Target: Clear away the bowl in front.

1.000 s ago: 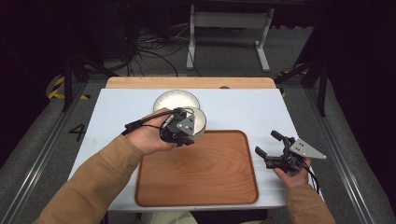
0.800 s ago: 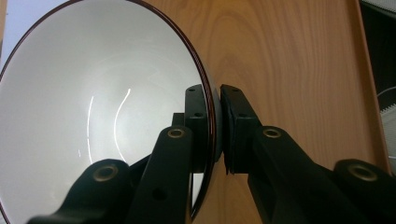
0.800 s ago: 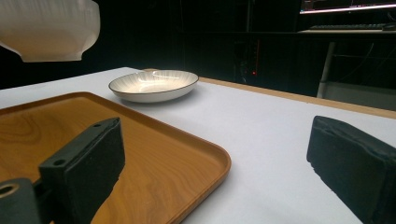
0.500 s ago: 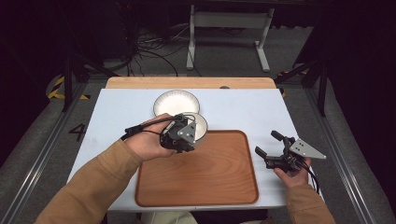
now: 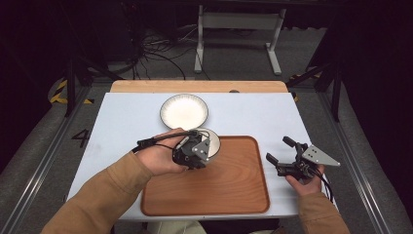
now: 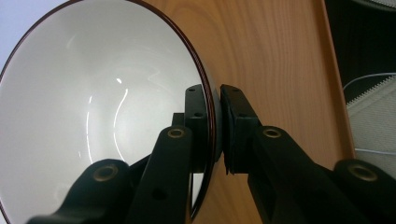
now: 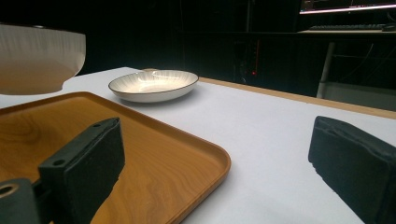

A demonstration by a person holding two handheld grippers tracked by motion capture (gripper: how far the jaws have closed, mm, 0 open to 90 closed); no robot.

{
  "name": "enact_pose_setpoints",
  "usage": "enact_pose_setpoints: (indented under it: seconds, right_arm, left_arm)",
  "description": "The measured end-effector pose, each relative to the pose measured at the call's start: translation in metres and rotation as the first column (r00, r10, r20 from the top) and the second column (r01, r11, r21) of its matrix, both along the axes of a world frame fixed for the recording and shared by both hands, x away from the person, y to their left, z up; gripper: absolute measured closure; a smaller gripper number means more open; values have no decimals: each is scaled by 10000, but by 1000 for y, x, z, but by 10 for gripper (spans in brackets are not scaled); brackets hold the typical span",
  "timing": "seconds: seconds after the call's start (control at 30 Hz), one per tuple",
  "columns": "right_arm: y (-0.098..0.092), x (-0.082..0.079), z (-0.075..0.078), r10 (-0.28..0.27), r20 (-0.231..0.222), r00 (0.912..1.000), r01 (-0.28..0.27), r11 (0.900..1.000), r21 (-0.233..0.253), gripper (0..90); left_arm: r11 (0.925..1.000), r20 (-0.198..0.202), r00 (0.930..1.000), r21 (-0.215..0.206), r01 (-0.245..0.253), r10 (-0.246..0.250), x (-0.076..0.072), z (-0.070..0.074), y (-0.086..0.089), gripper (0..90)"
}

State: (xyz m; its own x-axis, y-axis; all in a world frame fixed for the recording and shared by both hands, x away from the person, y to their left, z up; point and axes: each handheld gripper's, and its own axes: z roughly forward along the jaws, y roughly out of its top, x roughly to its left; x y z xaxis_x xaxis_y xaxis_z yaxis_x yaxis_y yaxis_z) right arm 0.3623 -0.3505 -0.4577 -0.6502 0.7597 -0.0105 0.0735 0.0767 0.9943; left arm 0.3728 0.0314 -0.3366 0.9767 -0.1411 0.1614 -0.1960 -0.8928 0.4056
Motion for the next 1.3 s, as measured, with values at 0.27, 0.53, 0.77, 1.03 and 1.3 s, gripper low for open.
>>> enact_pose_setpoints:
  seconds: [0.27,0.53,0.77,1.03,1.3]
  right_arm:
    - [0,0,0,0,4,10000,0,10000,-4,45]
    - [0,0,0,6,0,10000,-6,10000,-3,45]
    - [0,0,0,9,3,10000,-9,10000,-5,45]
    - [0,0,0,13,1,10000,-13,10000,-9,45]
    - [0,0,0,7,15,10000,-7,10000,-16,44]
  left_arm:
    - [9999,-342,9994,137,-40,44,-2,-12,-3,825]
    - [9997,-521,9986,201,101,-90,-5,-19,-7,826]
    - [9992,-630,9977,284,283,-264,-6,-27,-11,825]
    - [9993,-671,9974,270,262,-243,-6,-33,-15,826]
    - [9986,-717,9969,399,341,-312,-4,-39,-18,825]
